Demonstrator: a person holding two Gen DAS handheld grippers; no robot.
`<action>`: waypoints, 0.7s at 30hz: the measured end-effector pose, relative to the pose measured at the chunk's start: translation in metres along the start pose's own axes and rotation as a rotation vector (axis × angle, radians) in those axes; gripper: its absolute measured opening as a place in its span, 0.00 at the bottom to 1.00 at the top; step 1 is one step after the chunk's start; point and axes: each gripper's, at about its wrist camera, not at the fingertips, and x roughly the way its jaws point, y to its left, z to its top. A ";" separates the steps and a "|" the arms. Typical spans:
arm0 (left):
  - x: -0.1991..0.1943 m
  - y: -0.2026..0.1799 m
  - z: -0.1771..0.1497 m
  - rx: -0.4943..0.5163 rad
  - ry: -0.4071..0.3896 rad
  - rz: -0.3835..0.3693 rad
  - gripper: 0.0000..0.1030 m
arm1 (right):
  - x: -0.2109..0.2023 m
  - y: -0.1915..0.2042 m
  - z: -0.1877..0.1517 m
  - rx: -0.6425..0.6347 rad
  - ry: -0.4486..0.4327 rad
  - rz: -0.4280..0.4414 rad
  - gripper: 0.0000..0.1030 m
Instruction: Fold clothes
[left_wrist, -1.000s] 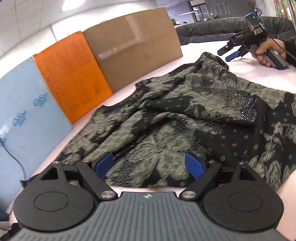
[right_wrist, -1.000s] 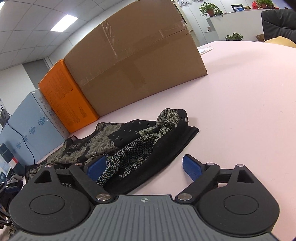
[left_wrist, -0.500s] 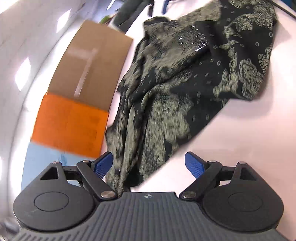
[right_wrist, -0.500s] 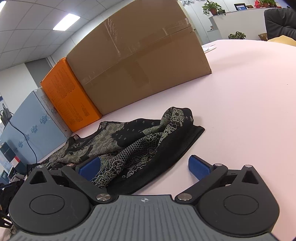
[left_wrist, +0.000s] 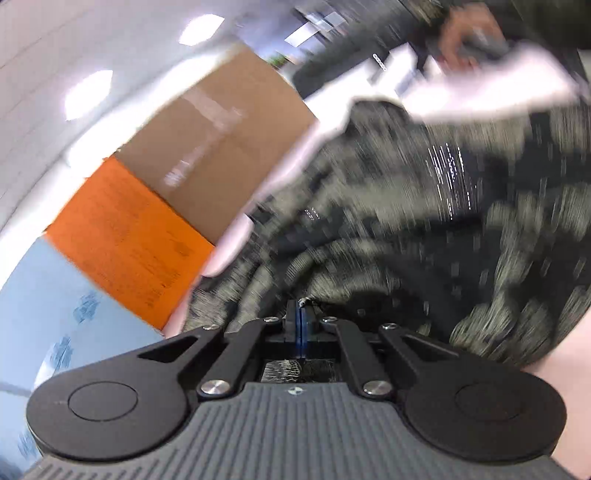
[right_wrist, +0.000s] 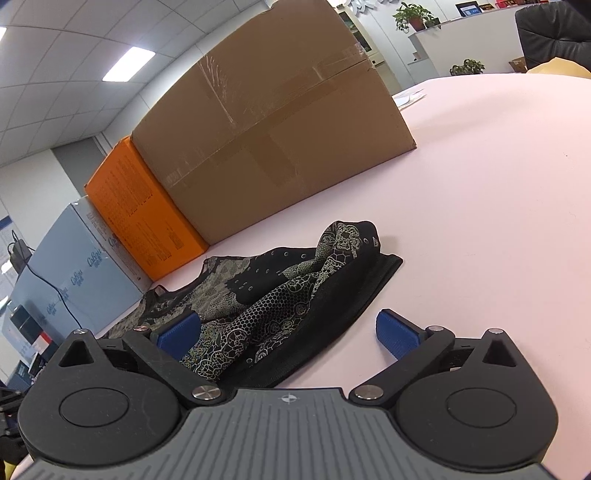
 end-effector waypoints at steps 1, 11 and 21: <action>-0.013 0.004 0.001 -0.056 -0.040 0.017 0.01 | 0.000 0.000 0.000 0.003 -0.002 0.001 0.99; -0.136 -0.001 -0.005 -0.229 -0.218 0.106 0.03 | -0.003 -0.002 0.000 0.024 -0.015 0.008 1.00; -0.156 0.021 -0.041 -0.462 -0.085 0.252 1.00 | -0.001 0.001 0.000 0.016 -0.005 -0.005 1.00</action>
